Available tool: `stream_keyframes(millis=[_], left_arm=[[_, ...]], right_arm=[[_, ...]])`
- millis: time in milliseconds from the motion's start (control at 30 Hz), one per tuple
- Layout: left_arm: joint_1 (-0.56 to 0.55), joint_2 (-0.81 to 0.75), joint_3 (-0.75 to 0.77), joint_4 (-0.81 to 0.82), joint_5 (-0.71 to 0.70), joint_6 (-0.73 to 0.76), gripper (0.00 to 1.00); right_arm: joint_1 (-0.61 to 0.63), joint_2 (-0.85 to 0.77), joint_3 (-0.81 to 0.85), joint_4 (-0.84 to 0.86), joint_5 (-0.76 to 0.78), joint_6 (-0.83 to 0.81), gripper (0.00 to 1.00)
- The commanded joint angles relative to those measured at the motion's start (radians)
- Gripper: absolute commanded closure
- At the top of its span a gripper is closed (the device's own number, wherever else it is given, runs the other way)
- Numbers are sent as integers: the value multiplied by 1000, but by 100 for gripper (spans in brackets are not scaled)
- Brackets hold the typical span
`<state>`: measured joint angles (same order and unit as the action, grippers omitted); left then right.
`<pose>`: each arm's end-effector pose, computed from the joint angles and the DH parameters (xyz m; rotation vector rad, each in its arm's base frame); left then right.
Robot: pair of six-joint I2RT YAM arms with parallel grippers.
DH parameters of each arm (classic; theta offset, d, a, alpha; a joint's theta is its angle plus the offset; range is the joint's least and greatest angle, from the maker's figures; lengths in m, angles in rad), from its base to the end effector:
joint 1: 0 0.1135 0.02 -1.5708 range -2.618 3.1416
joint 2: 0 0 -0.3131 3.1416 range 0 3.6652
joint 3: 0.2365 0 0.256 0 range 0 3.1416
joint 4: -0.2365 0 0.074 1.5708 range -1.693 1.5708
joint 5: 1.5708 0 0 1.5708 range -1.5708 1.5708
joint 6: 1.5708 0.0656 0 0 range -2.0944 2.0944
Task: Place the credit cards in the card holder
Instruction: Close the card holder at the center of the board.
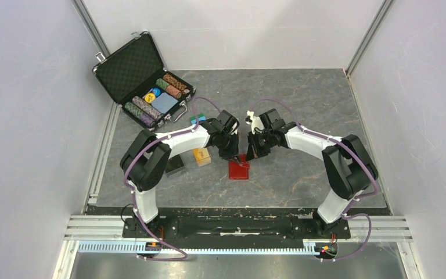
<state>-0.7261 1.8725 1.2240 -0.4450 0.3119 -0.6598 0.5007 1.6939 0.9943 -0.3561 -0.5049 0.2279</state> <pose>0.2934 -0.2875 0.1888 0.2045 2.8602 -0.7920 0.2938 0.1969 0.1955 -0.5486 2.6486 0.9037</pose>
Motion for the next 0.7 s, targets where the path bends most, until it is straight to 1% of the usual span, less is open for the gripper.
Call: stream_keyframes(millis=[0,133,367,667], left_arm=[[-6,6,45,-28,-47,55,98],[-10,15,53,-43,-70,69,98],[-13,40,62,-47,-60,76,98],[-15,46,51,-52,-73,80,98]], right_arm=[[13,15,11,24,-24,4,100],[22,25,13,26,-26,7,100],[31,39,20,33,-32,11,100],[35,49,-13,90,-67,55,100]])
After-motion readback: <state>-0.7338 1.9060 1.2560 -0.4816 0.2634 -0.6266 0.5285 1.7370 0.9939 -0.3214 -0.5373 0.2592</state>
